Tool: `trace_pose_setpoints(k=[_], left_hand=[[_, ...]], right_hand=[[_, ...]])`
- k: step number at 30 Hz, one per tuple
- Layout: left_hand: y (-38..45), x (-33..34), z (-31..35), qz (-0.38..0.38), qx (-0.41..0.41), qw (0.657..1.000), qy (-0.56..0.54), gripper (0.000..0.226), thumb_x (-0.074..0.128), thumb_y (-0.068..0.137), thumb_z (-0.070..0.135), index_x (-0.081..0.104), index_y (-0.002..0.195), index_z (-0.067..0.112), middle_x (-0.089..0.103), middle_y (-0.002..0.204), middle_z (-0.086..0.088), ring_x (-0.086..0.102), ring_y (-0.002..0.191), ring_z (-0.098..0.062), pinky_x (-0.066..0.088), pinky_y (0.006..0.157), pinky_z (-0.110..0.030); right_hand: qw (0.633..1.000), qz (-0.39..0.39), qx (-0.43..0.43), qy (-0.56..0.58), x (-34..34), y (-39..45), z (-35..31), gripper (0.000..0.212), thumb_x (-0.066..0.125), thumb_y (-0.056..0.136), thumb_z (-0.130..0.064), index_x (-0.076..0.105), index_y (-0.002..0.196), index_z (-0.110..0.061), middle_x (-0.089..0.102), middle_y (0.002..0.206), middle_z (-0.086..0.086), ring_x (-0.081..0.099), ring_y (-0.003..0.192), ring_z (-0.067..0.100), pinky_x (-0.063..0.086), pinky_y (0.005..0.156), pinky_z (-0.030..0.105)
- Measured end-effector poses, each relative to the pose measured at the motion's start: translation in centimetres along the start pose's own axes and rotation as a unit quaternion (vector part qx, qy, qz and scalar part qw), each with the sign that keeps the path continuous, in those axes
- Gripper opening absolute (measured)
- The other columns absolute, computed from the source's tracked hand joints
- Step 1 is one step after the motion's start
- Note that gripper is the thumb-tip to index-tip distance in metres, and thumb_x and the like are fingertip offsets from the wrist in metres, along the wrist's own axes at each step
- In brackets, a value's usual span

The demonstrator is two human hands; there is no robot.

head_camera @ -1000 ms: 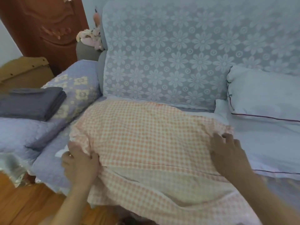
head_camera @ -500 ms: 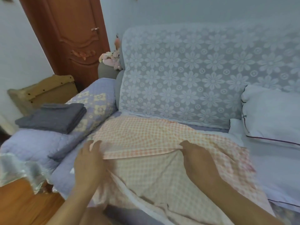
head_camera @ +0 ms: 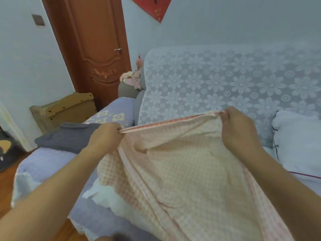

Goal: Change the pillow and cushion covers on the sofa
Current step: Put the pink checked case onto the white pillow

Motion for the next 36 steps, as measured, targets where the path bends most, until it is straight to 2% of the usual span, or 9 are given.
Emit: trace_pose_setpoints(k=[3,6,12,17,21,24,29,31,36], left_hand=[[2.3,0.3,1.8,0.001,0.001,0.998,-0.066,0.024,0.053,0.089,0.003,0.06,0.071,0.017,0.061,0.071,-0.004,0.059,0.073,-0.03,0.036,0.055,-0.033],[4.9,-2.8,1.1,0.019,-0.035,0.998,-0.053,0.018,0.056,0.087,0.007,0.059,0.07,0.008,0.063,0.077,-0.018,0.058,0.073,-0.03,0.035,0.059,-0.033],[7.6,-22.6,9.7,0.29,0.043,0.956,-0.01,0.022,0.043,0.094,0.01,0.064,0.093,0.016,0.063,0.09,-0.01,0.059,0.079,-0.036,0.046,0.067,-0.04],[8.0,-30.6,13.5,0.376,0.081,0.923,-0.018,0.015,0.044,0.098,0.008,0.056,0.106,0.013,0.059,0.099,-0.012,0.057,0.082,-0.038,0.048,0.068,-0.047],[8.3,-25.4,13.4,0.296,0.118,0.947,0.027,0.028,0.058,0.098,0.016,0.049,0.124,0.019,0.052,0.113,-0.011,0.057,0.089,-0.04,0.05,0.077,-0.05],[6.4,-17.3,12.5,0.241,0.144,0.951,0.127,0.04,0.054,0.094,0.003,0.043,0.13,0.017,0.046,0.114,-0.014,0.054,0.068,-0.036,0.049,0.06,-0.046],[-1.8,2.2,6.6,0.034,0.122,0.976,0.179,0.054,0.054,0.097,0.013,0.038,0.147,0.026,0.045,0.128,-0.013,0.062,0.08,-0.034,0.047,0.061,-0.039],[-5.4,9.4,2.9,-0.047,0.108,0.98,0.158,0.05,0.054,0.099,0.032,0.036,0.145,0.034,0.043,0.128,-0.008,0.063,0.092,-0.033,0.052,0.071,-0.041],[-9.1,14.5,-0.9,0.017,0.098,0.984,0.151,0.065,0.077,0.079,0.032,0.047,0.136,0.03,0.052,0.133,-0.012,0.059,0.107,-0.038,0.053,0.082,-0.049]], right_hand=[[0.986,-0.16,-0.051,0.017,2.9,0.9,-1.4,0.023,0.061,0.097,-0.04,0.054,0.1,-0.018,0.062,0.09,-0.001,0.056,0.078,0.016,0.04,0.063,0.031],[0.903,-0.329,-0.098,-0.26,5.5,3.6,0.6,0.031,0.062,0.095,-0.037,0.059,0.12,-0.017,0.062,0.122,0.005,0.058,0.107,0.024,0.049,0.09,0.037],[0.971,0.109,-0.074,-0.2,-11.4,18.4,-7.5,0.012,0.048,0.087,-0.007,0.058,0.094,-0.007,0.062,0.102,0.025,0.06,0.096,0.046,0.046,0.075,0.04],[0.962,0.233,-0.046,-0.134,-18.3,19.2,-11.5,0.011,0.044,0.09,-0.001,0.049,0.094,-0.01,0.058,0.102,0.026,0.058,0.098,0.047,0.039,0.074,0.04],[0.968,0.205,-0.028,-0.139,-17.1,18.7,-7.3,0.012,0.044,0.086,-0.001,0.053,0.092,-0.006,0.051,0.087,0.017,0.05,0.08,0.039,0.04,0.071,0.038],[0.961,0.171,-0.055,-0.211,-14.1,16.2,-2.8,0.014,0.046,0.084,0.003,0.051,0.091,-0.008,0.052,0.082,0.017,0.047,0.073,0.035,0.039,0.066,0.036],[0.89,-0.289,-0.065,-0.348,3.1,4.2,10.4,0.026,0.051,0.1,-0.03,0.064,0.117,-0.016,0.064,0.115,0.006,0.06,0.113,0.029,0.049,0.092,0.037],[0.861,-0.368,-0.051,-0.348,7.1,-2.3,14.3,0.034,0.051,0.1,-0.037,0.057,0.131,-0.022,0.058,0.132,0.001,0.053,0.126,0.023,0.043,0.101,0.032],[0.887,-0.281,-0.095,-0.355,11.2,-8.9,14.9,0.064,0.055,0.089,-0.023,0.028,0.148,-0.023,0.051,0.127,0.007,0.053,0.106,0.027,0.048,0.081,0.037]])
Point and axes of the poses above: each hand's wrist, its own y-axis towards the middle knuckle, its own x-axis out of the palm, z = x × y, the point moved 9 cm from there along y, towards the middle knuckle
